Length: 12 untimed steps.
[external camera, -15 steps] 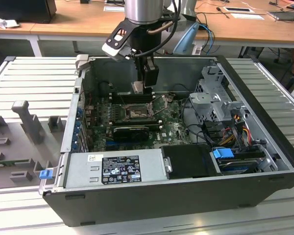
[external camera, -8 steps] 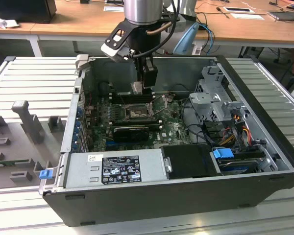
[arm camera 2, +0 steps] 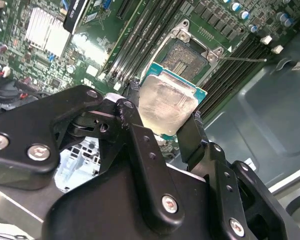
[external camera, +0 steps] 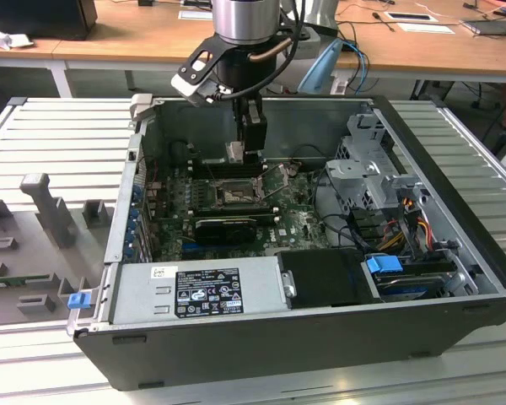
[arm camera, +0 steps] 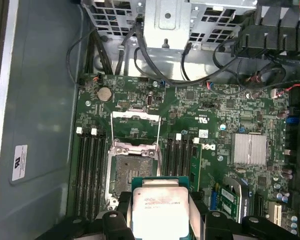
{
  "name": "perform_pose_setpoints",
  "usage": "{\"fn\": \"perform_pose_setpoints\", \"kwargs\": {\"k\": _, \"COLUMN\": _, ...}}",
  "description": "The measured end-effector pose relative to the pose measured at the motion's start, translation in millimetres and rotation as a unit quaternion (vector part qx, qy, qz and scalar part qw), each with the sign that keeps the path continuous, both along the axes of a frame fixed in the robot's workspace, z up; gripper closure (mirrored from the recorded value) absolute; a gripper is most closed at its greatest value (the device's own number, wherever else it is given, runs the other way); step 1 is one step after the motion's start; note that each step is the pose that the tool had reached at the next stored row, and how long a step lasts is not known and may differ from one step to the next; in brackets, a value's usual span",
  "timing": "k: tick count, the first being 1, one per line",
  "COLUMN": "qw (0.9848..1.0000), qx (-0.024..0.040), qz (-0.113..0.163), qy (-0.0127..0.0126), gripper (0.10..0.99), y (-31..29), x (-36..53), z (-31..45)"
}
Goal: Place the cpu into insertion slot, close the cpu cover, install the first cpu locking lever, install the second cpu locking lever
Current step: 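Place the cpu into insertion slot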
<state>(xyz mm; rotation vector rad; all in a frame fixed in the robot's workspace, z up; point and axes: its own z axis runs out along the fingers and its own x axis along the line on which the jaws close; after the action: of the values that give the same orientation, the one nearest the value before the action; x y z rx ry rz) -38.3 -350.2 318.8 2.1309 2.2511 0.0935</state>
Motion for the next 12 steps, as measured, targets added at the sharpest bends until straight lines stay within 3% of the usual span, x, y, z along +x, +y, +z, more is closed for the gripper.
{"fn": "perform_pose_setpoints", "kwargs": {"k": 9, "qw": 0.9999, "qx": -0.0012, "qz": -0.01, "qy": 0.0, "gripper": 0.545, "y": 0.0, "x": 0.0, "z": -3.3}}
{"fn": "perform_pose_setpoints", "kwargs": {"k": 12, "qw": 0.9994, "qx": -0.0014, "qz": -0.033, "qy": 0.0001, "gripper": 0.545, "y": 0.0, "x": 0.0, "z": -6.7}}
